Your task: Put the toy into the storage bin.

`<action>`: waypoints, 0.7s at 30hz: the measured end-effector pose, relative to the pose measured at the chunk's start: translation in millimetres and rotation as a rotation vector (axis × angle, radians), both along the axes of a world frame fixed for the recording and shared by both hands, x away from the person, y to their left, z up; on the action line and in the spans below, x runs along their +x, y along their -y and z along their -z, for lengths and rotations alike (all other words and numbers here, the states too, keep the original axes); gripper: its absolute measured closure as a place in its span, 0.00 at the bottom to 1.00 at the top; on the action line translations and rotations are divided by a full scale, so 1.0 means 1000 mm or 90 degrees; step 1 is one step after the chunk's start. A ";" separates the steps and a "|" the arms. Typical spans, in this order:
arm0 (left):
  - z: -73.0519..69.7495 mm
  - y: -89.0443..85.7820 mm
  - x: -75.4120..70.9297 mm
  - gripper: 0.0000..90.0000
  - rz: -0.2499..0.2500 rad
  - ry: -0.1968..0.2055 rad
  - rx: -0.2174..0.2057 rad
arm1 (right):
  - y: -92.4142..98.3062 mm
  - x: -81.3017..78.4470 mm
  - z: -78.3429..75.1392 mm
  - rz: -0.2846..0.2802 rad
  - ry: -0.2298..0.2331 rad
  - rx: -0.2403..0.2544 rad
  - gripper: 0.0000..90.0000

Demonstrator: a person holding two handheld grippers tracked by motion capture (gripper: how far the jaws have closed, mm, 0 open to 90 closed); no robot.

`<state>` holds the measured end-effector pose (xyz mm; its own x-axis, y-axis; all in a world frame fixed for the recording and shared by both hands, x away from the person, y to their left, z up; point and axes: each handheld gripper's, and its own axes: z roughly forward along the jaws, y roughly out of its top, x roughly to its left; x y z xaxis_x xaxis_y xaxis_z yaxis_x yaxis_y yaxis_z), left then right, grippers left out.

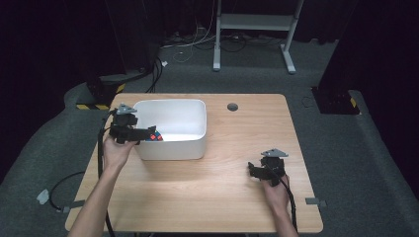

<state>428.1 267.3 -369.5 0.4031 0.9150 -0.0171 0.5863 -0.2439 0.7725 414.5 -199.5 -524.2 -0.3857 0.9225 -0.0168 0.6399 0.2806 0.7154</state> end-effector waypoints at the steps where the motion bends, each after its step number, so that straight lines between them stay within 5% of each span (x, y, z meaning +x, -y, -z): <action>1: 0.000 0.000 0.000 0.23 0.000 0.000 0.000 | 0.000 0.000 0.000 0.000 0.000 0.000 0.21; 21: -0.003 -0.011 -0.014 0.22 -0.010 0.017 -0.022 | 0.000 0.000 0.000 0.001 0.000 0.000 0.21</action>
